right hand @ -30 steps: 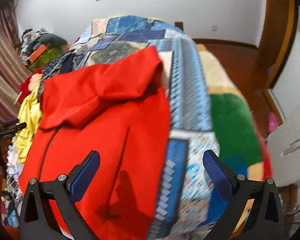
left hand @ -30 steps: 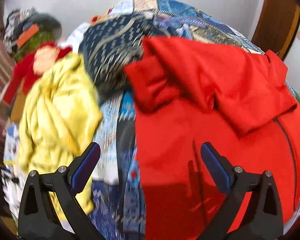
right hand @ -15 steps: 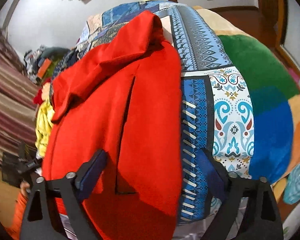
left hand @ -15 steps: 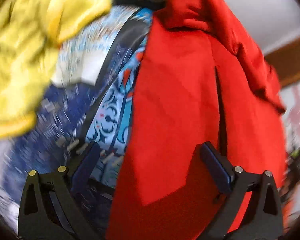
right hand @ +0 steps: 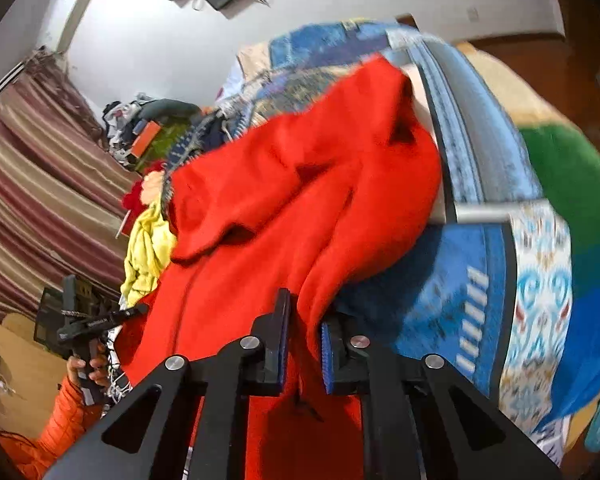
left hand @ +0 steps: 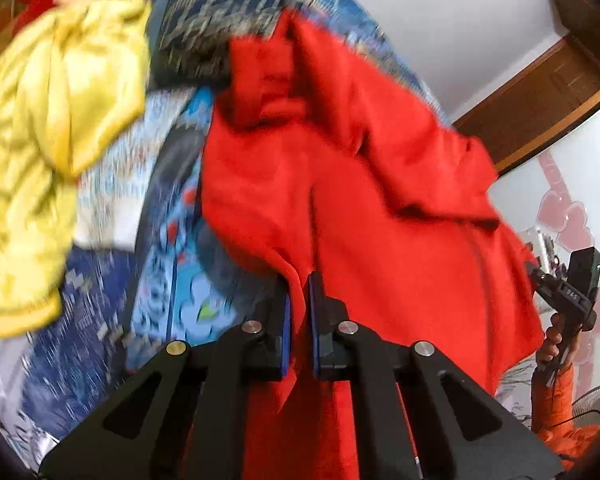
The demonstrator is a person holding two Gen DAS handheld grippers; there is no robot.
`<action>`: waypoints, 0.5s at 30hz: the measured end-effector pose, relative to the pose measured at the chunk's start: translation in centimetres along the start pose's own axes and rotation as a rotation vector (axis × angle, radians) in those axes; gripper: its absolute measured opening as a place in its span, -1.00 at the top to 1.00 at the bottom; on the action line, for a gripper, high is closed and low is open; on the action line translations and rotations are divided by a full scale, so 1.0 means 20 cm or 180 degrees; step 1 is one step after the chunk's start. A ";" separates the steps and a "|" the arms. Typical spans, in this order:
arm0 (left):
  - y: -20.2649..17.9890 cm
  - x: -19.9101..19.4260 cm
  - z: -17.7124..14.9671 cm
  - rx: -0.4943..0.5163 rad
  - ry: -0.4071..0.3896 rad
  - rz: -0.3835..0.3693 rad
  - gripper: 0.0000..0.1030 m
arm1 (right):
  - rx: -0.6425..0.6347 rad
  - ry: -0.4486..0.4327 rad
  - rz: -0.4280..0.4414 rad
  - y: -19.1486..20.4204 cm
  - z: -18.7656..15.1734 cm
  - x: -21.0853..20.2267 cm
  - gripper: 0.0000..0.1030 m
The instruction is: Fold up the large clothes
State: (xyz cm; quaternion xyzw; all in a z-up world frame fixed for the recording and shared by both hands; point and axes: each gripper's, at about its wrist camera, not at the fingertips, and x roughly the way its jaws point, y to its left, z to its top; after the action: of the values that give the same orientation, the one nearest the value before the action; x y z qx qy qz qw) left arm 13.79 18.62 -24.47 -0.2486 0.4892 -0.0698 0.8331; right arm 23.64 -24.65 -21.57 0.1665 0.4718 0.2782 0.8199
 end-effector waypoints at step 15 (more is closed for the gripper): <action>-0.29 -0.03 0.46 0.0581 -0.0436 0.0167 0.93 | -0.0711 -0.0020 -0.0650 0.14 0.31 0.03 0.85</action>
State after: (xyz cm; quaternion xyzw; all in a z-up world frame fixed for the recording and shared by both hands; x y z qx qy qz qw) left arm 21.98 17.06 -17.61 -0.1631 0.4290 -0.0751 0.8853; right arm 28.41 -22.13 -17.31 0.0263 0.4499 0.2436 0.8588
